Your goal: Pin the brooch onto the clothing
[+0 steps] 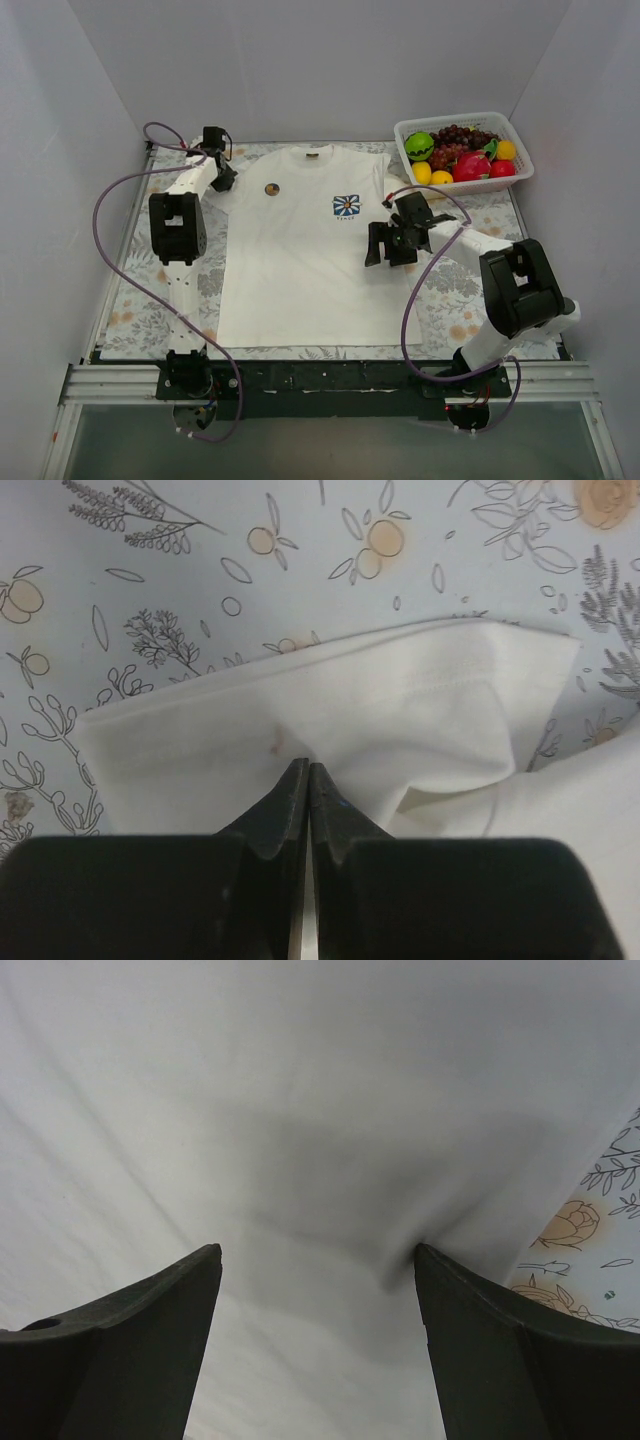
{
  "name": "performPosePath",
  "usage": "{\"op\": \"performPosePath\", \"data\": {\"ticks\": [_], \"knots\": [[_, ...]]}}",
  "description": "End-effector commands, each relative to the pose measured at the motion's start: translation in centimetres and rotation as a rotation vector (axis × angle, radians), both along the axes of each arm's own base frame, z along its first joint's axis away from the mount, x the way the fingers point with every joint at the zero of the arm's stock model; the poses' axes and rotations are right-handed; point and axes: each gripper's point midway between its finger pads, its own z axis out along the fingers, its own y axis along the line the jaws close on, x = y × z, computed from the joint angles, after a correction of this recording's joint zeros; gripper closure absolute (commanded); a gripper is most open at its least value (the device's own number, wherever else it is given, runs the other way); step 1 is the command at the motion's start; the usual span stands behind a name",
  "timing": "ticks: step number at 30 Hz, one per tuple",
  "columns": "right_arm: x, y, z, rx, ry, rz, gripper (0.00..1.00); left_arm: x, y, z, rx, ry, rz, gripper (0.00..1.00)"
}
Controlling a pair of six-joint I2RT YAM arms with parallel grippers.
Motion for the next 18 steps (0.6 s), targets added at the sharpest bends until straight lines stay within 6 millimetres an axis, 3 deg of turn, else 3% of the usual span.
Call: {"op": "performPosePath", "data": {"ticks": [1,5,8,14,18], "knots": [[0.7,0.3,0.9,-0.012,-0.006,0.020,0.15,-2.6,1.3,-1.7,0.057,0.115,0.043,1.00],[1.6,0.5,1.5,-0.011,-0.030,0.016,0.15,-4.5,2.7,-2.3,0.123,0.161,0.087,1.00],[2.3,0.9,2.1,-0.002,-0.044,0.017,0.15,-5.4,3.8,-1.5,0.173,0.150,0.120,1.00],[1.7,1.1,1.4,0.010,-0.016,0.037,0.15,-5.6,5.6,0.1,0.240,0.151,0.173,1.00],[0.7,0.9,0.2,0.007,0.009,0.044,0.15,-4.7,5.5,1.3,0.216,0.105,0.170,1.00]]}}
